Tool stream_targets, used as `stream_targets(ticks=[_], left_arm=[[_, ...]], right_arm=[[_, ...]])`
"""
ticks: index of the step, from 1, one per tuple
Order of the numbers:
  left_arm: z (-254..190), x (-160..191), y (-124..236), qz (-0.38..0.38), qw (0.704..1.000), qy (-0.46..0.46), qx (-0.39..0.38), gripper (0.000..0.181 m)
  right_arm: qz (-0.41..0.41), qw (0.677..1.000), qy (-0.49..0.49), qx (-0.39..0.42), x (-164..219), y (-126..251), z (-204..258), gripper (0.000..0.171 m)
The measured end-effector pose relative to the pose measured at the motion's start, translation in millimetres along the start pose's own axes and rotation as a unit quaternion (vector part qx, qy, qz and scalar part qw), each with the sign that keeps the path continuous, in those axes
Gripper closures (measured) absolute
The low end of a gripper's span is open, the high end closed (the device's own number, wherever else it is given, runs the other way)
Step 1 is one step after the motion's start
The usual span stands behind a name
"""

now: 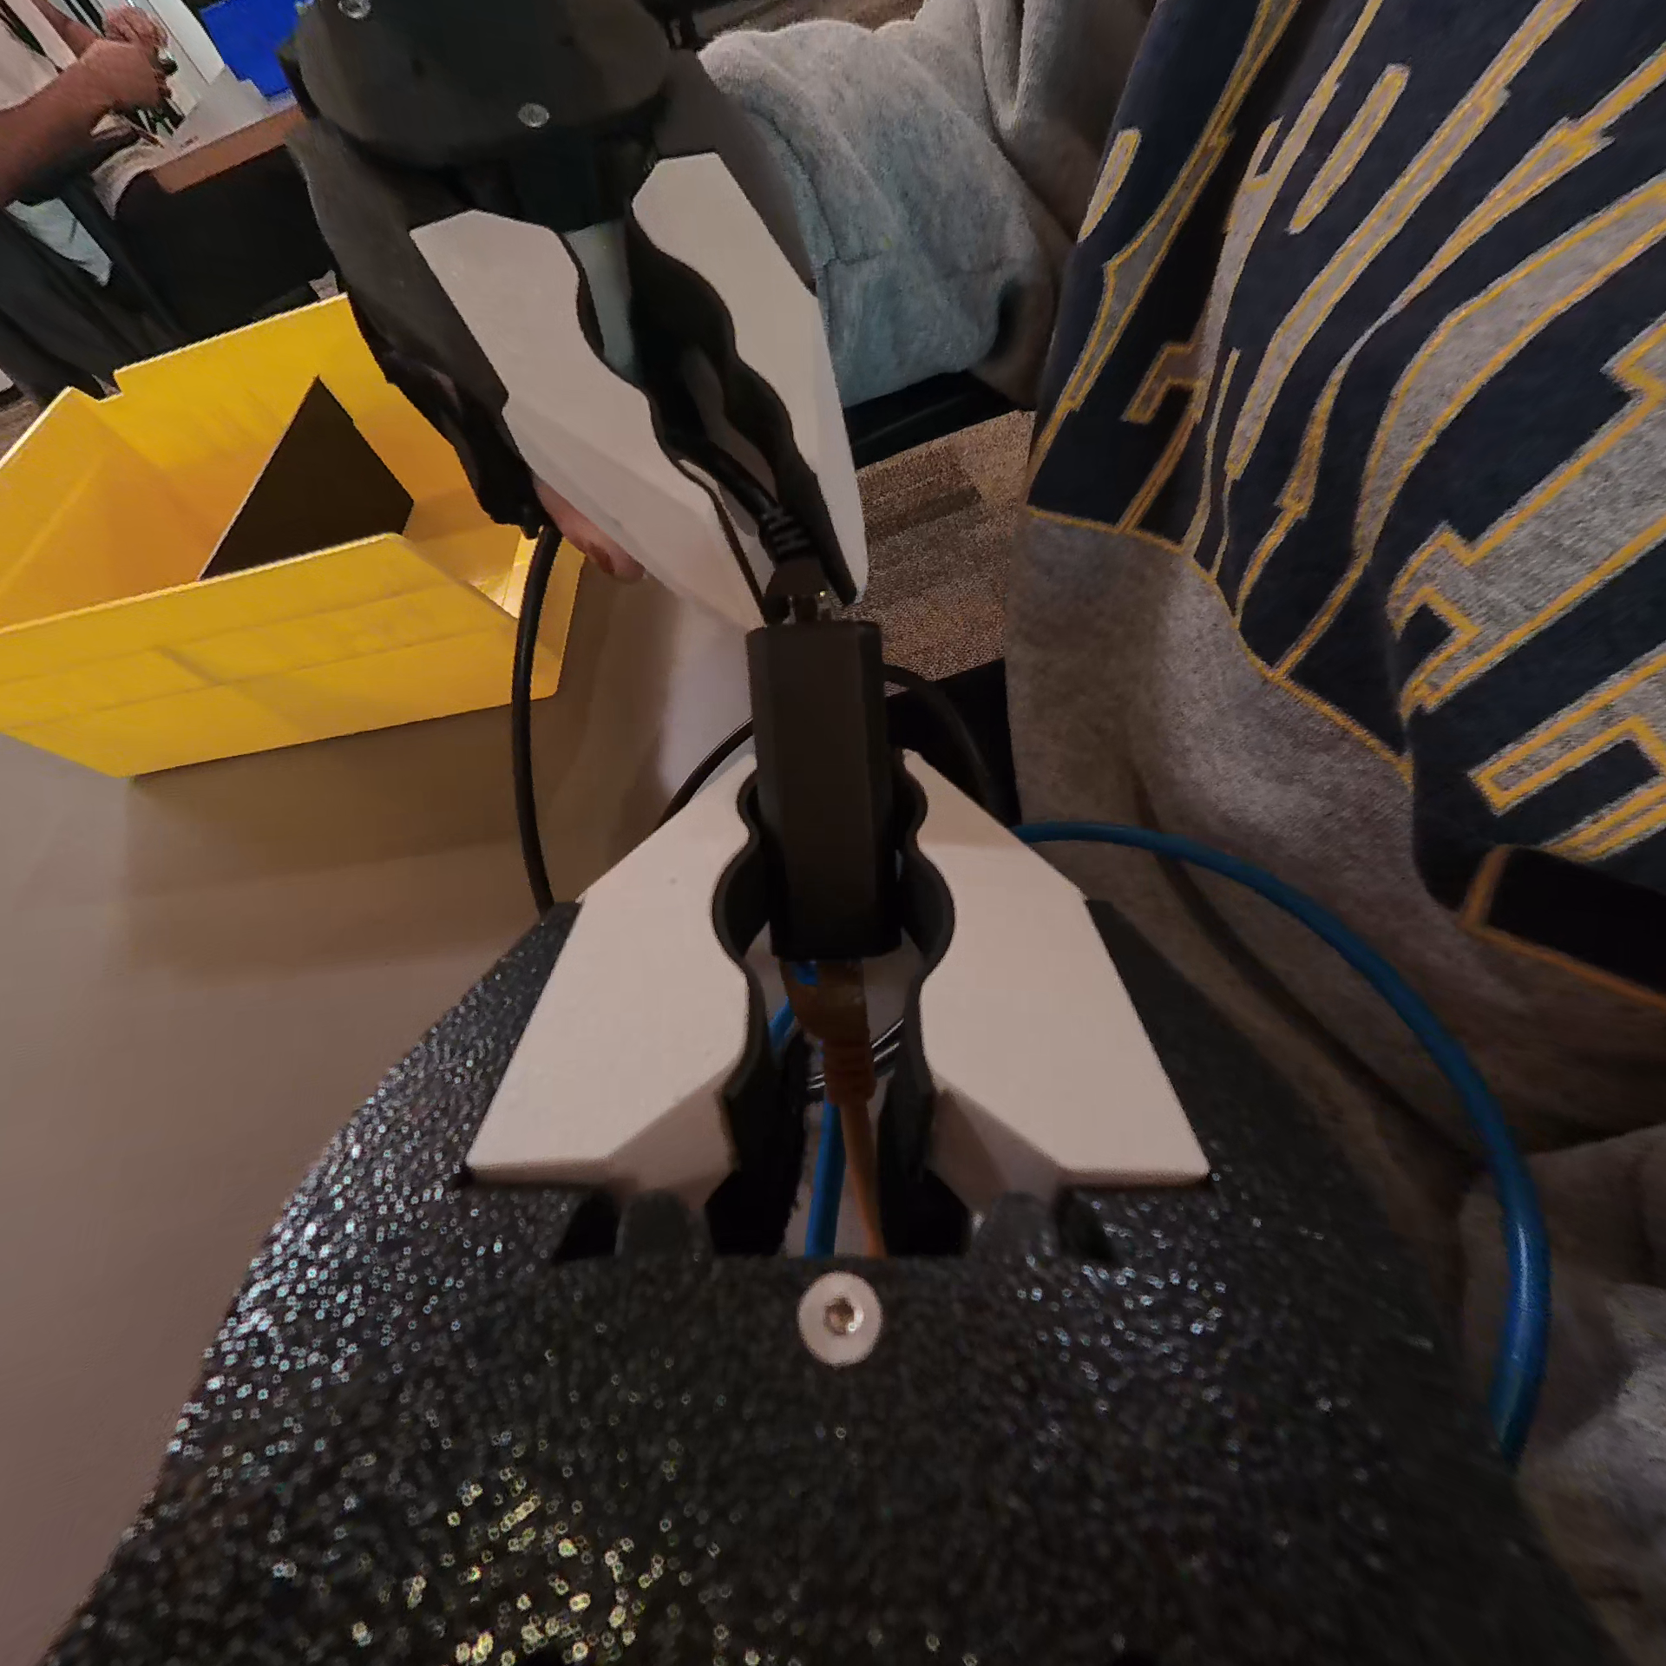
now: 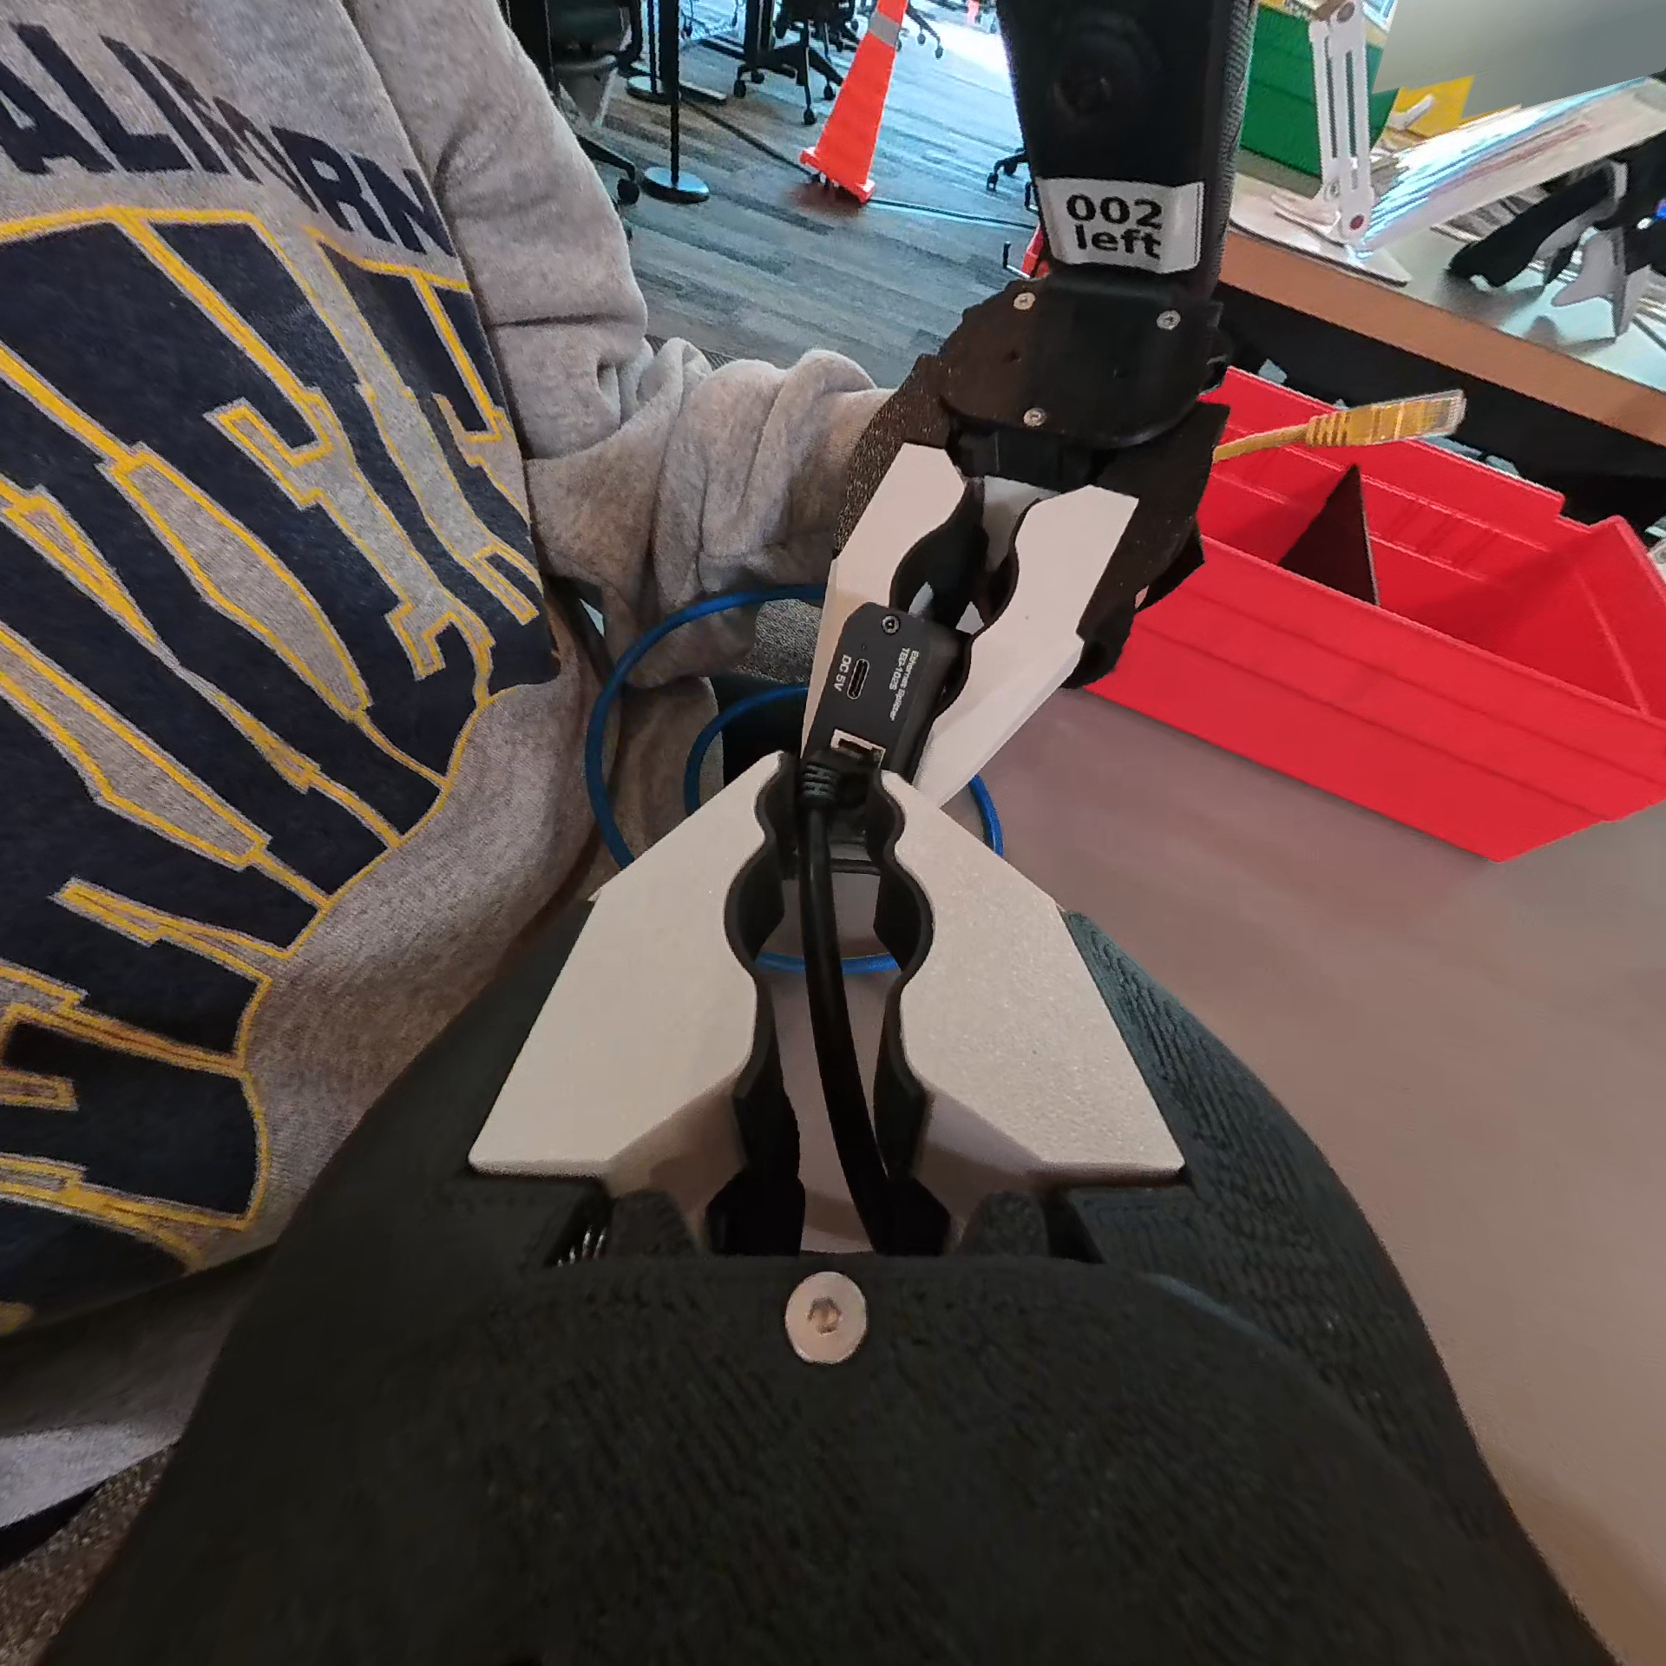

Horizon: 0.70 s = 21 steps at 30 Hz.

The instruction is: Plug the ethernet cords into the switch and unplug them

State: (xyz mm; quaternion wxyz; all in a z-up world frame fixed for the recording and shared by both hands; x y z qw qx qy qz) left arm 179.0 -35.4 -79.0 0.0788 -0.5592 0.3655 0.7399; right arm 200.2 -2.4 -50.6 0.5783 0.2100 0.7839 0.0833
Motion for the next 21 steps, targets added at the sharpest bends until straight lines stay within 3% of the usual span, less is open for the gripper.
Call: stream_targets(ticks=[18, 21], left_arm=[[-2, 4, 0, 0.01, 1.0, 0.014, 0.002, 0.159], [9, 12, 1, 0.028, 0.998, 0.037, -0.039, 0.158]], right_arm=[[0.011, 1.0, -0.011, -0.012, 4, -3, 2, 0.158], [0.045, 0.999, -0.024, 0.018, 13, -5, -7, 0.158]])
Point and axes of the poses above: each gripper's, where its closed fingertips meet, y back along the fingers, x out of its underside, z = x × y across the jaws, the point moved 2 cm from there along y, back along the fingers, and after that the axes turned 8 degrees about y, right-handed, at the moved point
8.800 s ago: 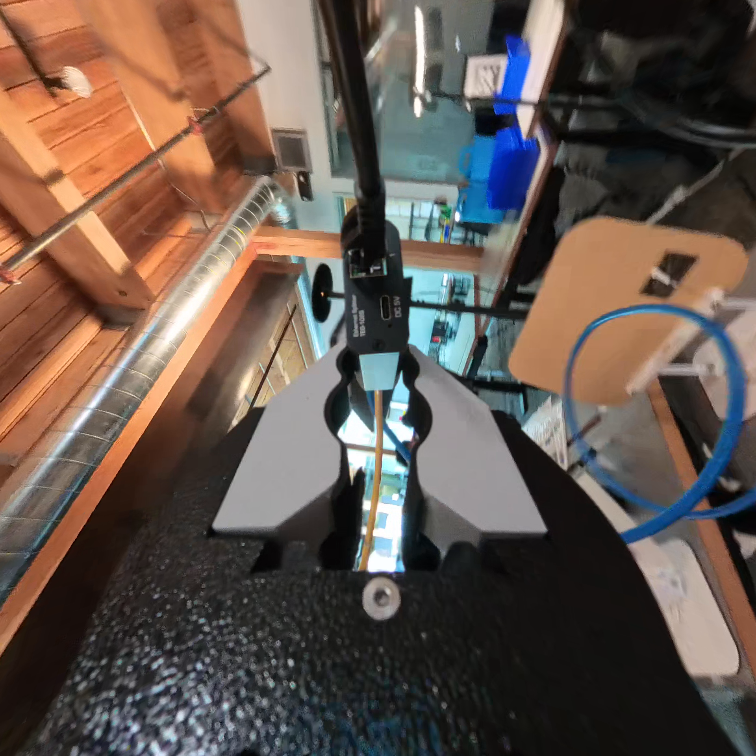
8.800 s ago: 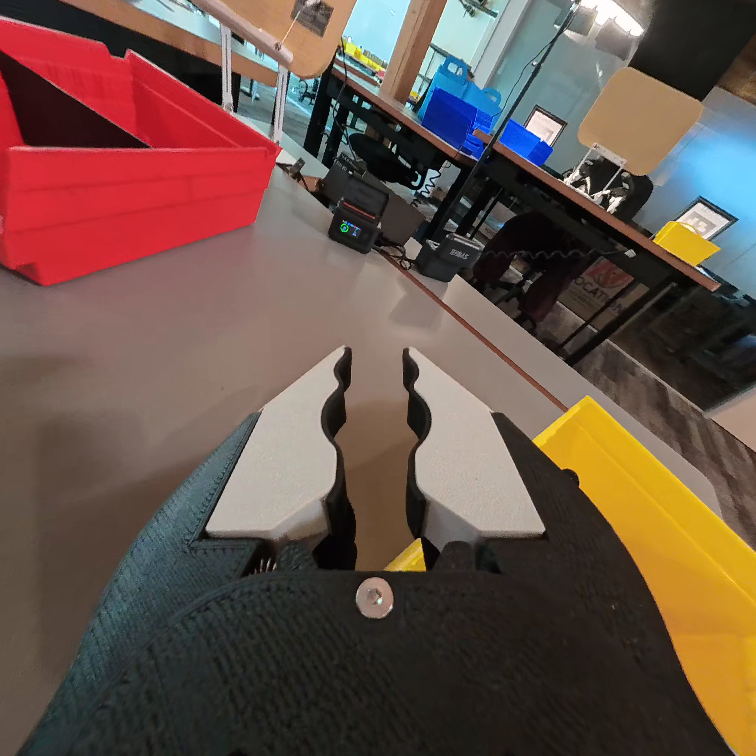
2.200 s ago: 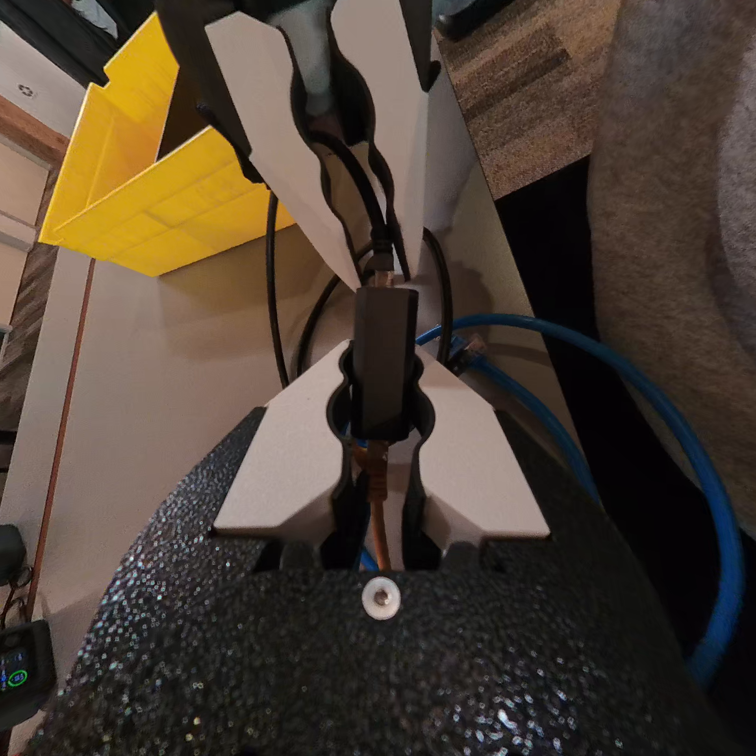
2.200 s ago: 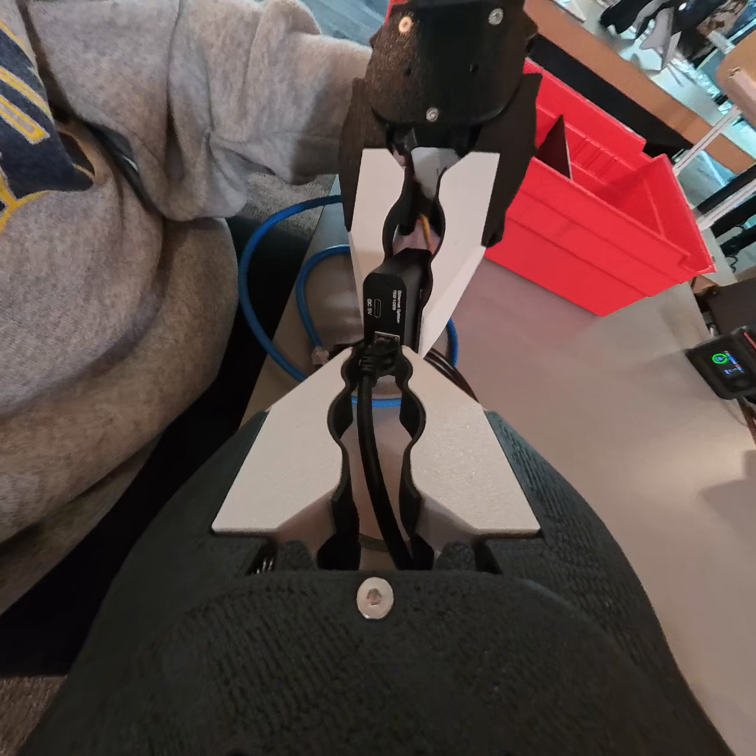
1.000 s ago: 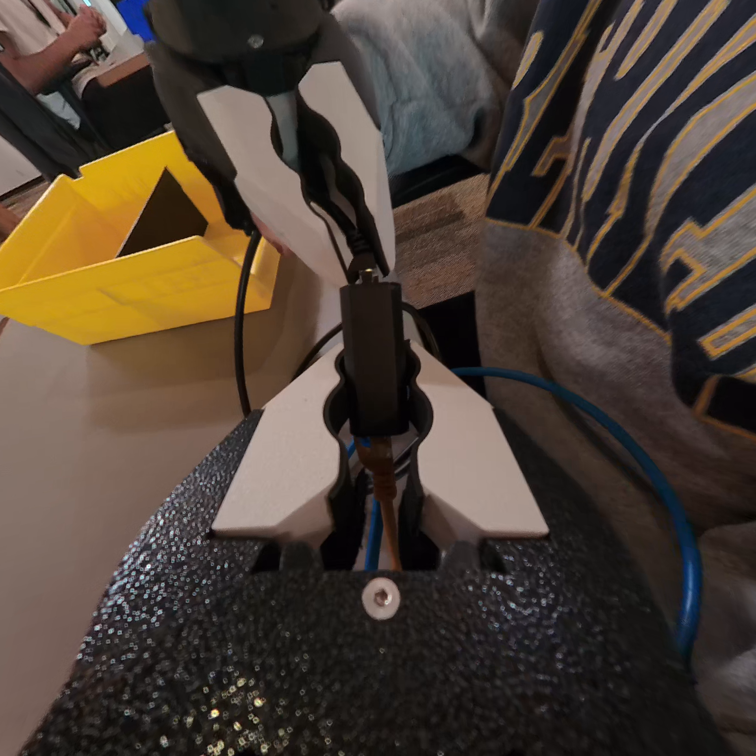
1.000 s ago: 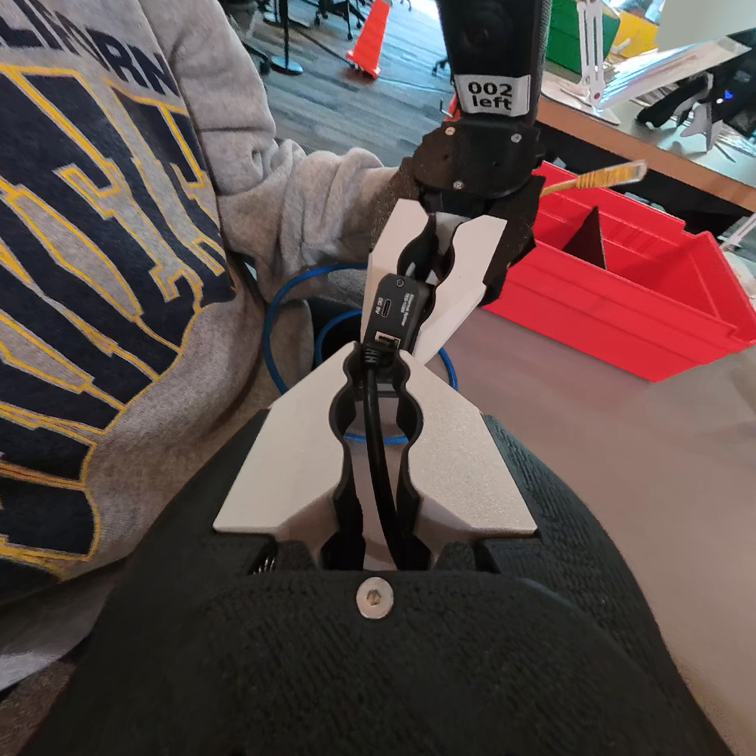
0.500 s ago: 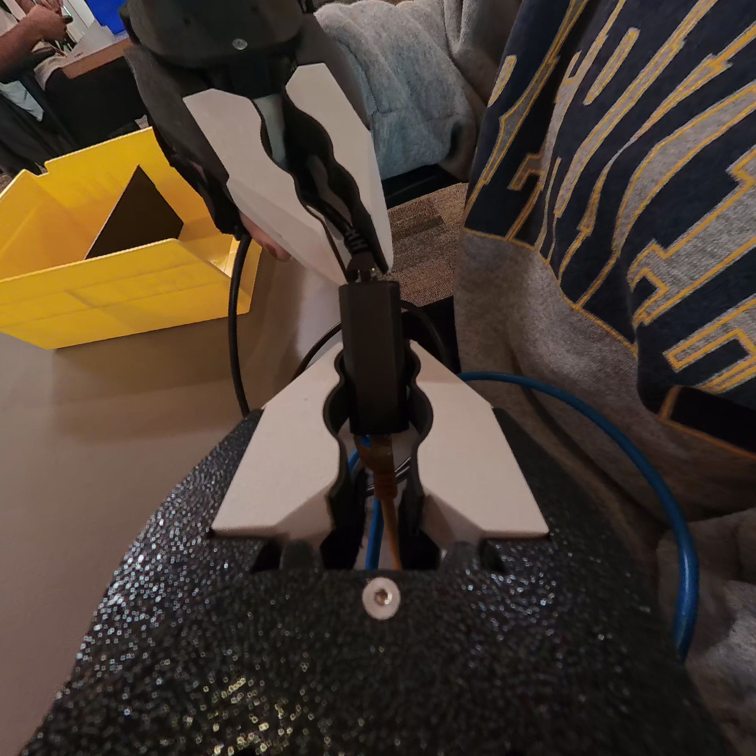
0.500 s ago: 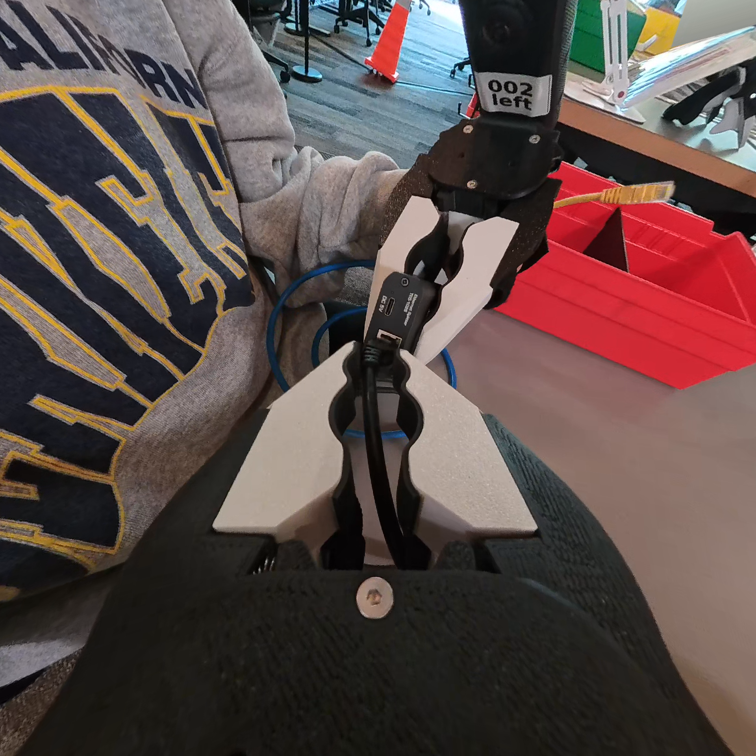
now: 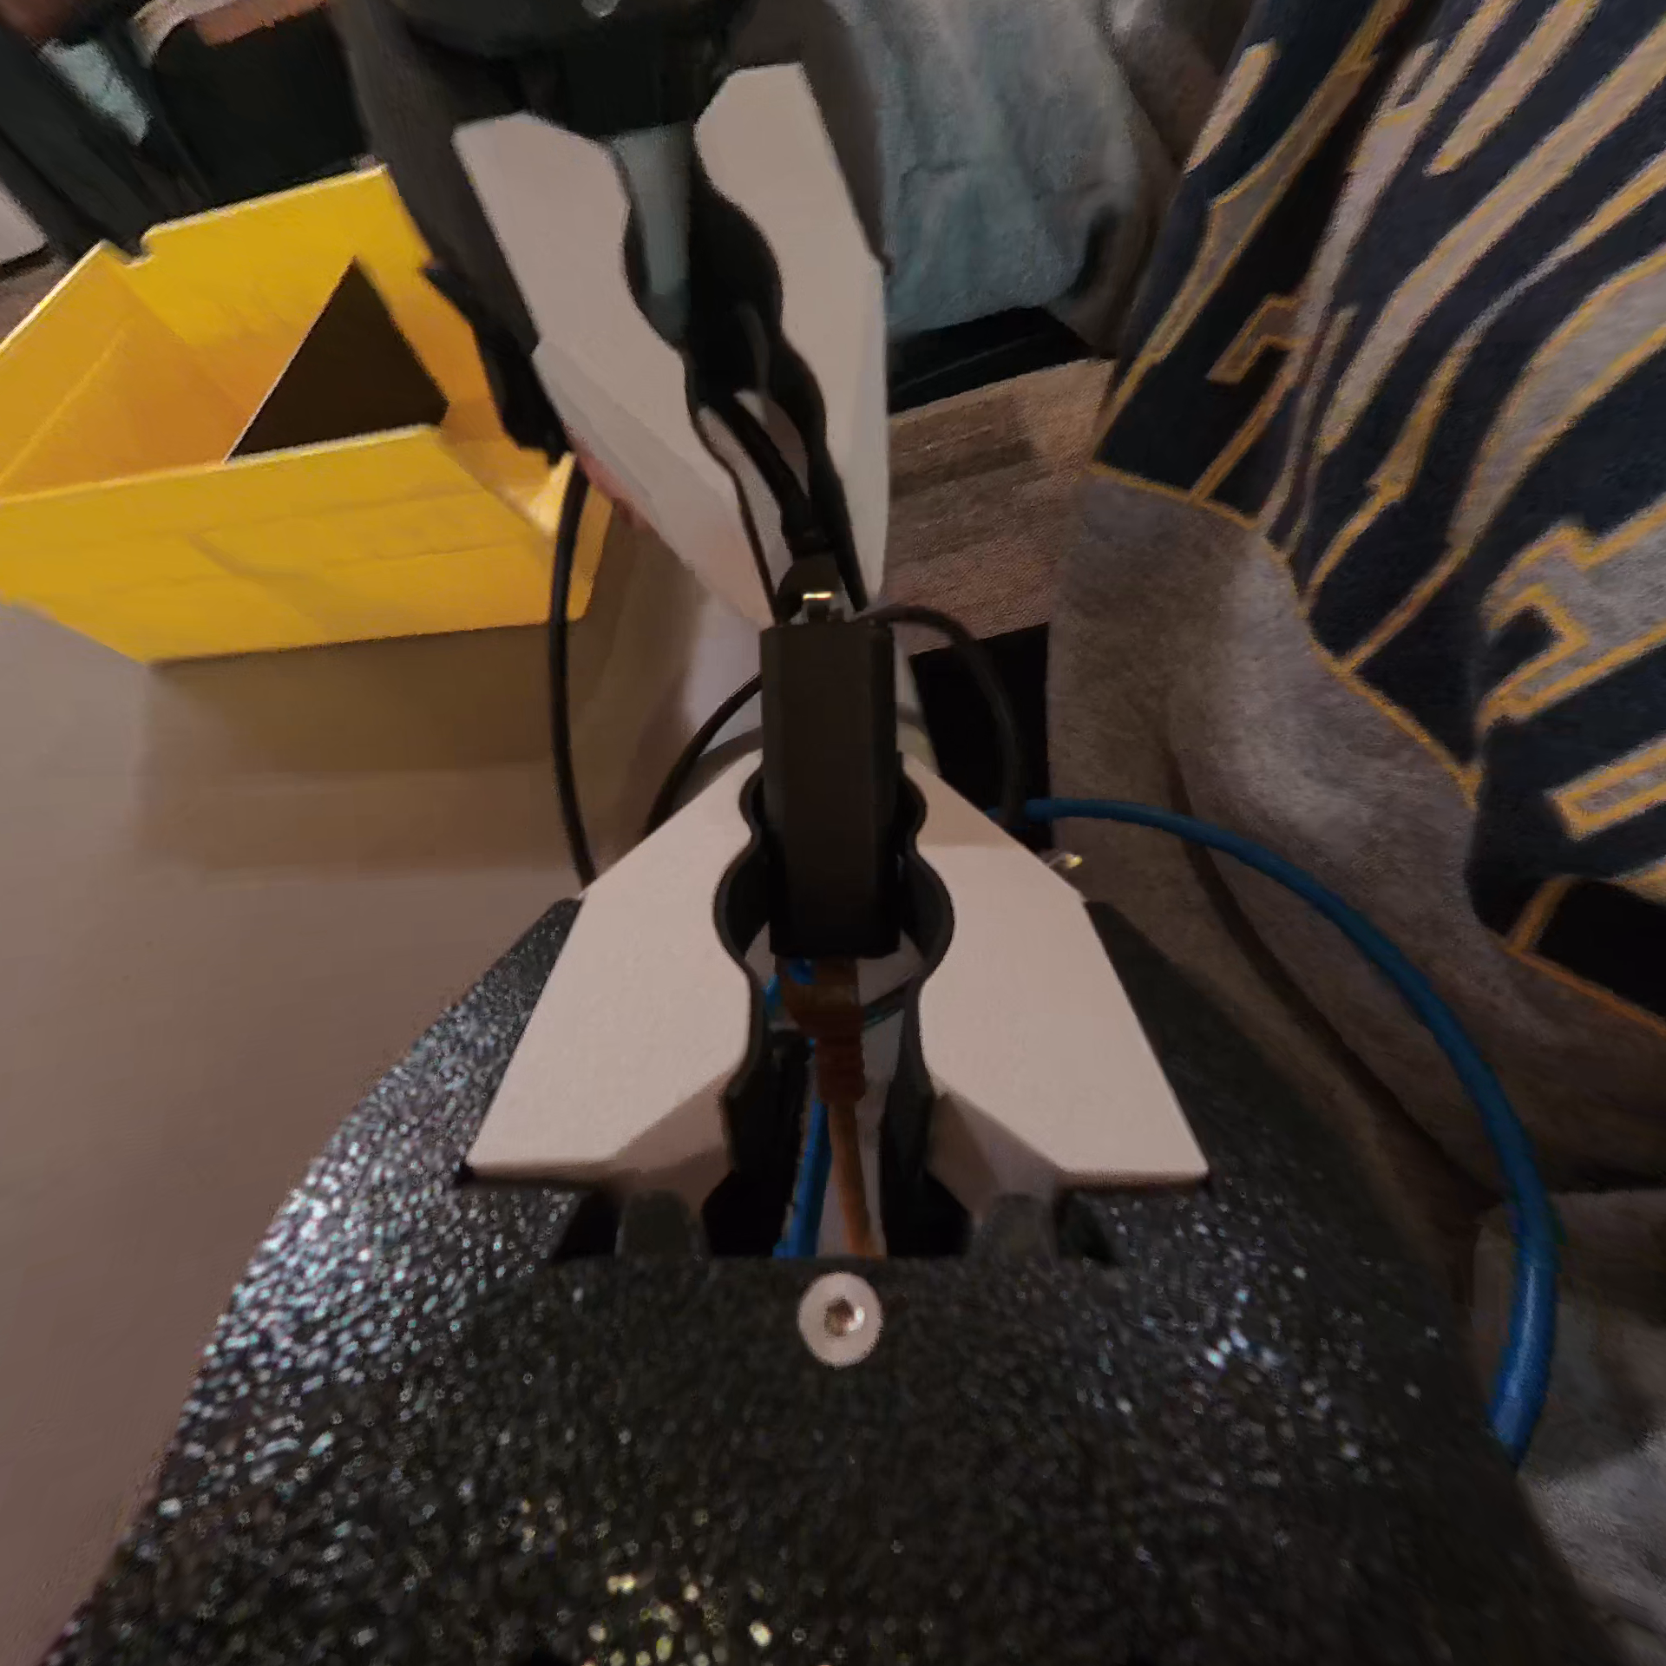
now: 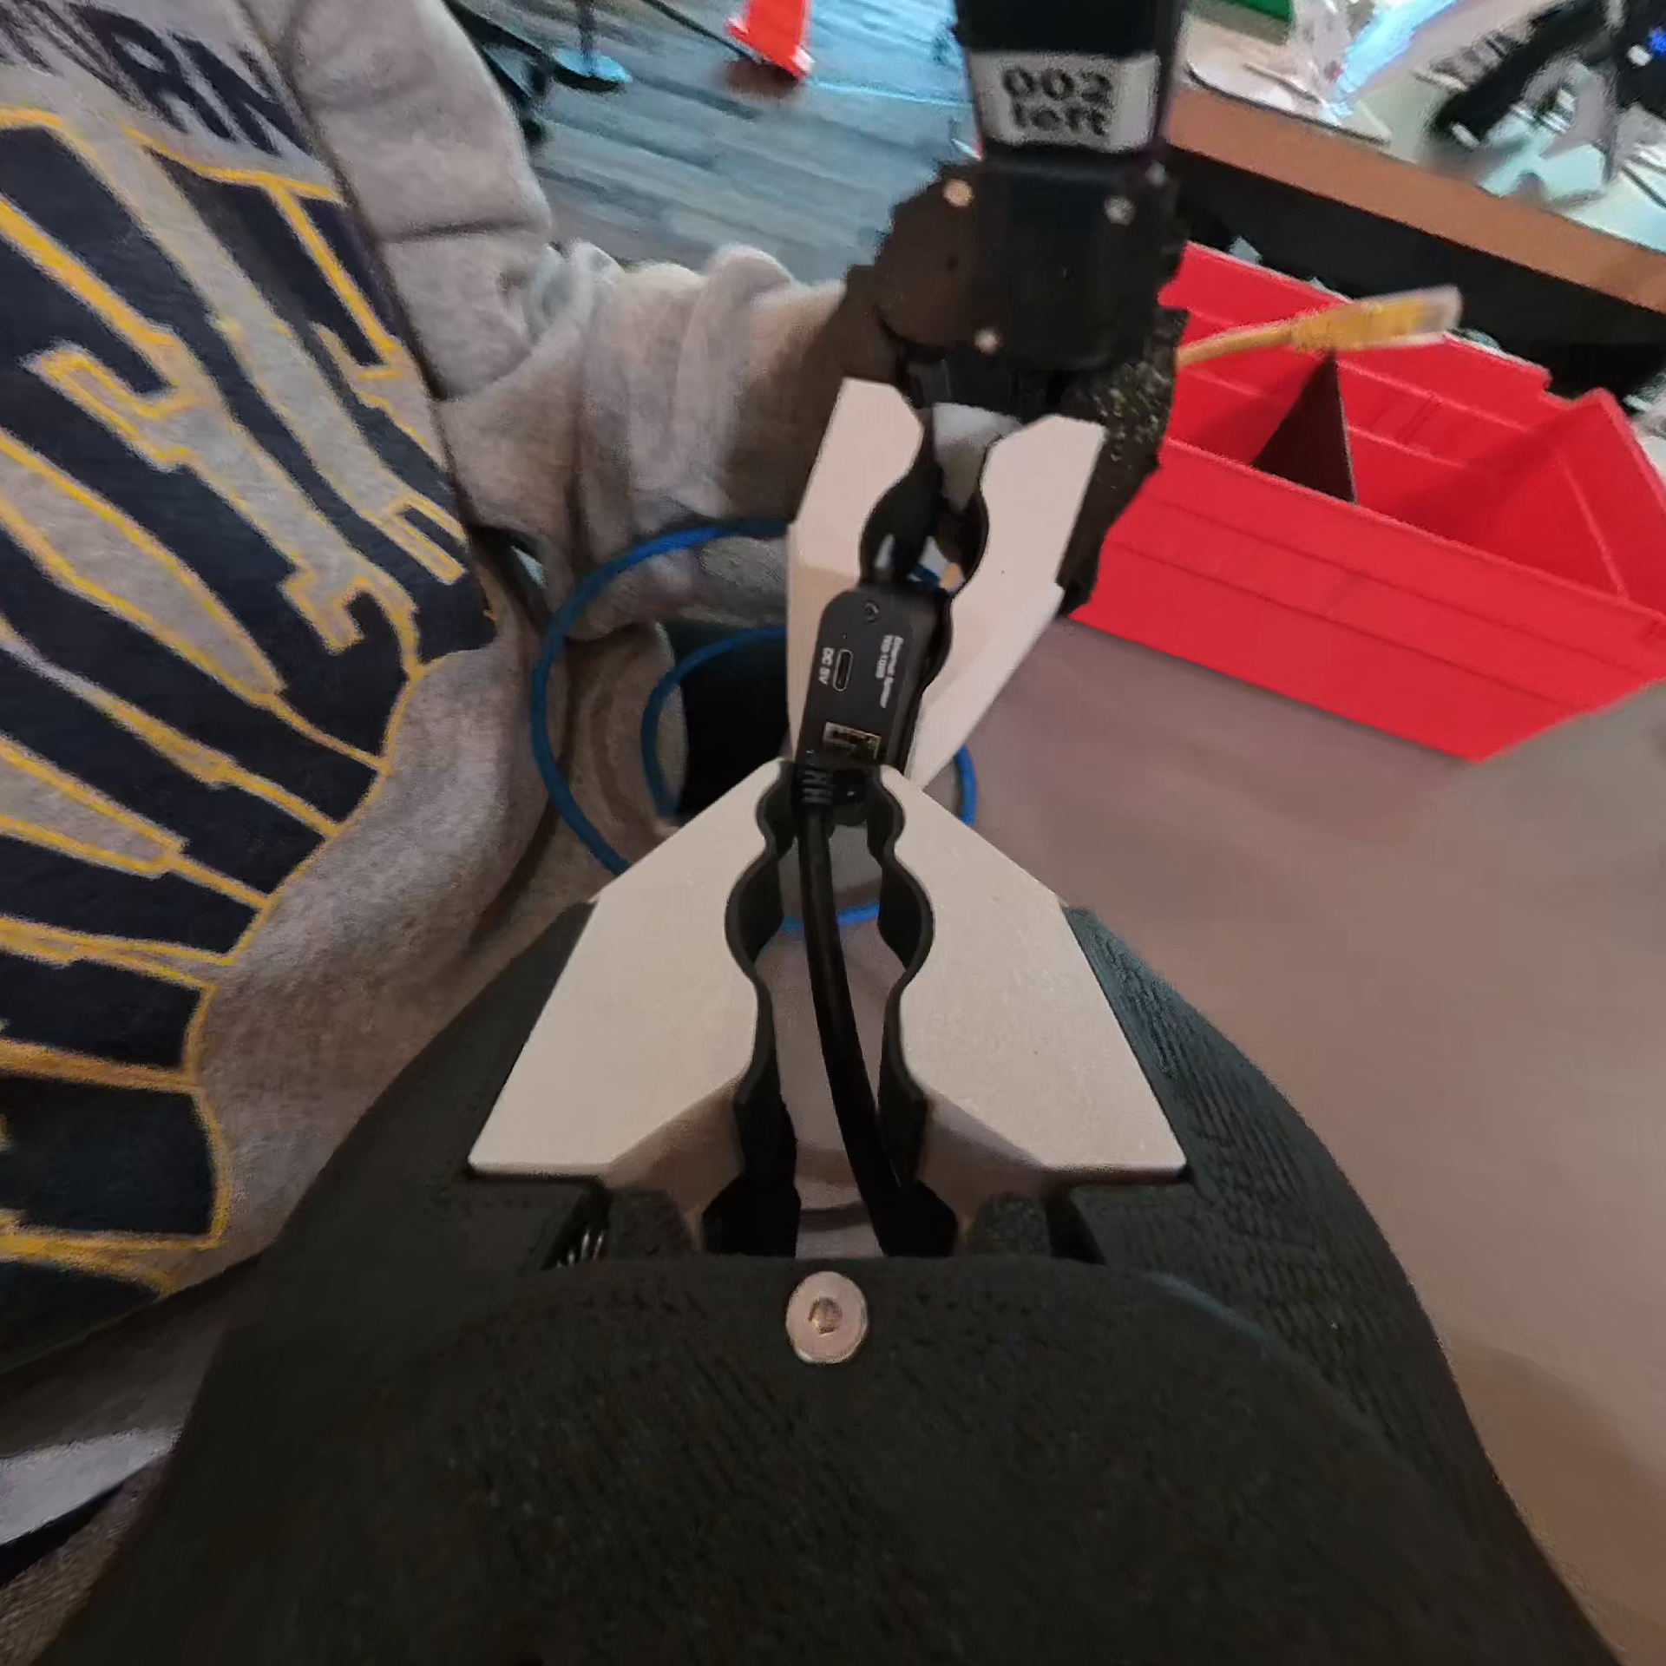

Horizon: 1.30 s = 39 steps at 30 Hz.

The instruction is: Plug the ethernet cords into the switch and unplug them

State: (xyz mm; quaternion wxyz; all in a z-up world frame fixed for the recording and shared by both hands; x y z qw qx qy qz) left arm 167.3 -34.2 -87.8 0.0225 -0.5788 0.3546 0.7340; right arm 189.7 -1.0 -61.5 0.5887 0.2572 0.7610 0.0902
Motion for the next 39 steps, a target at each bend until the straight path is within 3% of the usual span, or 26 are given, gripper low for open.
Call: stream_targets(ticks=[3, 6, 11, 14, 24, 32, 37, 39], left_arm=[[22, 13, -2, 0.049, 0.993, -0.005, -0.11, 0.159], [41, 17, -3, 0.108, 0.973, -0.006, -0.205, 0.16], [50, 19, -2, 0.191, 0.939, -0.045, -0.282, 0.16], [48, 19, -3, 0.201, 0.935, -0.059, -0.286, 0.16], [48, 19, -3, 0.217, 0.927, -0.072, -0.297, 0.16], [45, 22, -8, 0.222, 0.93, -0.095, -0.278, 0.16], [41, 23, -6, 0.257, 0.93, -0.113, -0.24, 0.16], [38, 28, -8, 0.279, 0.93, -0.107, -0.212, 0.16]], right_arm=[[0.077, 0.992, 0.023, 0.099, 19, -5, -19, 0.158], [0.215, 0.947, 0.095, 0.22, 43, -5, -42, 0.144], [0.329, 0.877, 0.216, 0.276, 54, -10, -48, 0.141], [0.348, 0.859, 0.236, 0.293, 56, -12, -50, 0.156], [0.404, 0.828, 0.252, 0.296, 57, -15, -52, 0.157], [0.426, 0.826, 0.255, 0.266, 64, -21, -48, 0.161], [0.482, 0.76, 0.367, 0.235, 62, -24, -44, 0.161], [0.495, 0.751, 0.385, 0.209, 66, -28, -41, 0.161]])
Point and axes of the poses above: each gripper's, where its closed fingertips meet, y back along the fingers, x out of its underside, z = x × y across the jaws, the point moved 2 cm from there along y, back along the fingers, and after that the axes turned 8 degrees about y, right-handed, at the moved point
